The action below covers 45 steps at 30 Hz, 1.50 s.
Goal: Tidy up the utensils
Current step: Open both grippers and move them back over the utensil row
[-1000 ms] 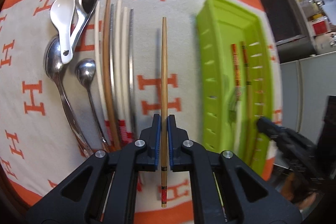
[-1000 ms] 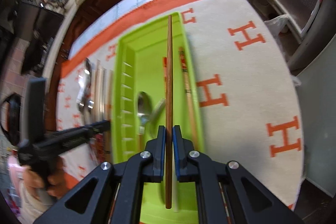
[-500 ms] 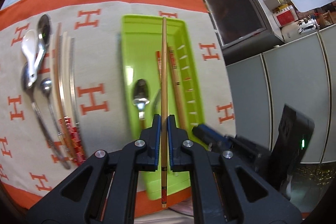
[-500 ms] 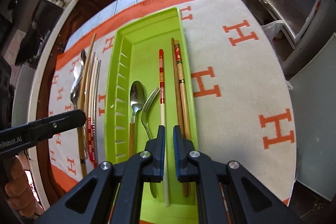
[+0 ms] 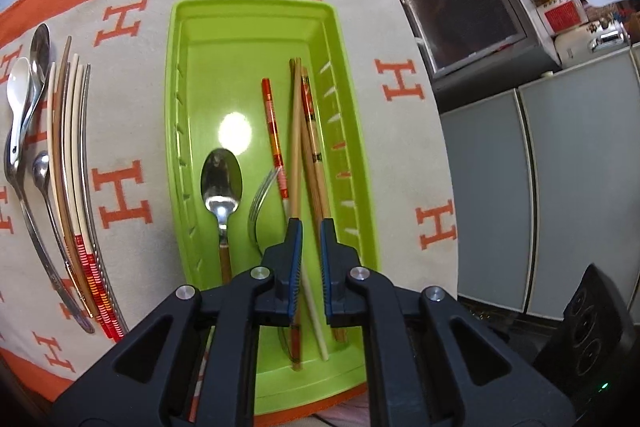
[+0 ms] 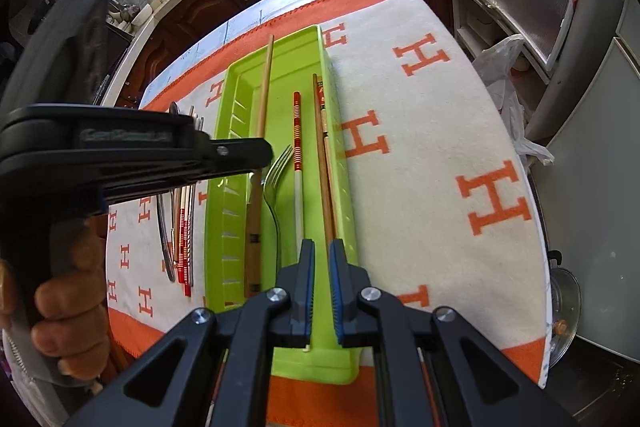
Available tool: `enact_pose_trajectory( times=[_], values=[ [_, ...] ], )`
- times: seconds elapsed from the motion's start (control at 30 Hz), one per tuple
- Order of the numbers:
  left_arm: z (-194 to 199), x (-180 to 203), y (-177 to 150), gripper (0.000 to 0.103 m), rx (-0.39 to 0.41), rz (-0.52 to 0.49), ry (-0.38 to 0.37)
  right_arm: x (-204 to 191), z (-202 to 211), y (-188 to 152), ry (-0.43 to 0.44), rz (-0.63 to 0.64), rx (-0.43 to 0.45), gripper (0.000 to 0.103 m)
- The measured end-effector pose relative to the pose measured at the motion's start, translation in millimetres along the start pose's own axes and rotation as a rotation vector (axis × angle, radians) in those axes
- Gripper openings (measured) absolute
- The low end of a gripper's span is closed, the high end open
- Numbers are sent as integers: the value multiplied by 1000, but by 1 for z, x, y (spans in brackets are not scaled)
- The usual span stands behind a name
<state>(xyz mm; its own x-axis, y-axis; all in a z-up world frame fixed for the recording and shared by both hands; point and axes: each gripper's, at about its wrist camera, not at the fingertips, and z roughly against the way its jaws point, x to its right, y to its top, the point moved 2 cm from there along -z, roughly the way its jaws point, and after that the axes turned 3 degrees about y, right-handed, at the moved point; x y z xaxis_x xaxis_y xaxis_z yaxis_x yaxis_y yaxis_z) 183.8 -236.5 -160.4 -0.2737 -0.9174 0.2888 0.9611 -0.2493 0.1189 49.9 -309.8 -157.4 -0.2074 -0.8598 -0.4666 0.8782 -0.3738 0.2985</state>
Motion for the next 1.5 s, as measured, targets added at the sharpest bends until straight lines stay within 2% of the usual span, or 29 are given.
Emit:
enact_pose_trajectory(
  times=[0.17,0.23,0.47,0.73,1.03,1.2,1.5],
  values=[
    [14,-2,-16,34,48,-48,53,-3,0,-1,-2,16,1,7],
    [22,-4,-22,36,70,-69,77,-6,-1,-1,-2,23,-2,7],
    [51,-32,-47,37,151,-86,167,-16,-8,-5,-15,38,-17,7],
    [70,-86,-75,37,221,-62,301,-33,-14,-14,-43,76,-41,7],
    [76,-149,-103,37,261,-9,427,-55,-18,-20,-82,112,-56,7],
    [85,-175,-110,37,281,21,461,-74,-19,-20,-99,148,-55,8],
    [102,-211,-113,37,314,69,476,-112,-25,-10,-97,210,-54,8]
  ],
)
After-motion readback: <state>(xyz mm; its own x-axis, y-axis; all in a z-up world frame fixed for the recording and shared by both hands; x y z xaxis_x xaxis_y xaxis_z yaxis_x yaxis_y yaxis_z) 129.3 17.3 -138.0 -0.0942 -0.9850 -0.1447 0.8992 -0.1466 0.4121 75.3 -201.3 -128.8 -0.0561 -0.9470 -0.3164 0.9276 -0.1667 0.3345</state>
